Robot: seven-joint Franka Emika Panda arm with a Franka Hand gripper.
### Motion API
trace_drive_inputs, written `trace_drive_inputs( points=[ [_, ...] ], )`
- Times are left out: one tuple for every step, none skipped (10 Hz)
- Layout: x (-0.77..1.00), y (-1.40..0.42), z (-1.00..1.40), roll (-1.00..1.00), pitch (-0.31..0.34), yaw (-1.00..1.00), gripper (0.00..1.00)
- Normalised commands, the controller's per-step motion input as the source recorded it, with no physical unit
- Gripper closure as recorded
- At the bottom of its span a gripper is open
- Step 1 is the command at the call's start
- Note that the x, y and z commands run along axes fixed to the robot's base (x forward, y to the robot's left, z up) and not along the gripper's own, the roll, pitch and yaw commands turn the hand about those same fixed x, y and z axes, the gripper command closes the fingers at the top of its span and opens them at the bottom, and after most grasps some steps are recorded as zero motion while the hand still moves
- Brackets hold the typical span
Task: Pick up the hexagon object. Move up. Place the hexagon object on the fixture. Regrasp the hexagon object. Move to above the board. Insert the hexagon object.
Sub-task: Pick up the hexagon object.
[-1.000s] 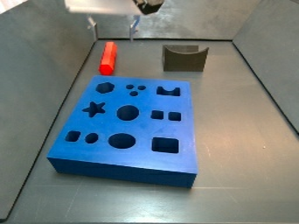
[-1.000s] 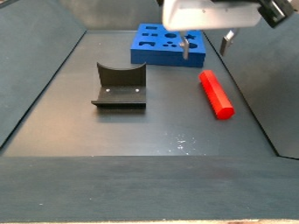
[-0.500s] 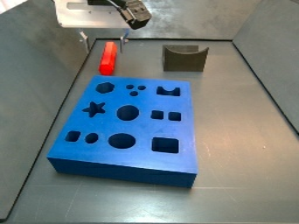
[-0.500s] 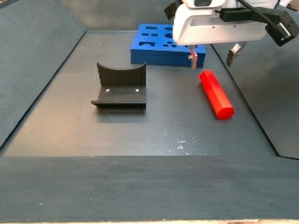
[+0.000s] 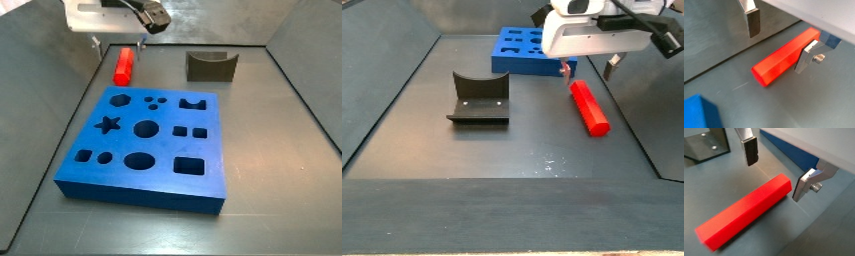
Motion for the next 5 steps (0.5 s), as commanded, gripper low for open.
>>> trace_drive_inputs(
  points=[
    [0.0, 0.0, 0.0, 0.0, -0.021, 0.0, 0.0],
    [0.0, 0.0, -0.09, 0.01, 0.0, 0.0, 0.0],
    [0.0, 0.37, -0.48, -0.02, -0.033, 0.0, 0.0],
    [0.0, 0.09, -0.39, 0.0, -0.029, 0.0, 0.0],
    [0.0, -0.01, -0.03, 0.0, 0.0, 0.0, 0.0]
  ],
)
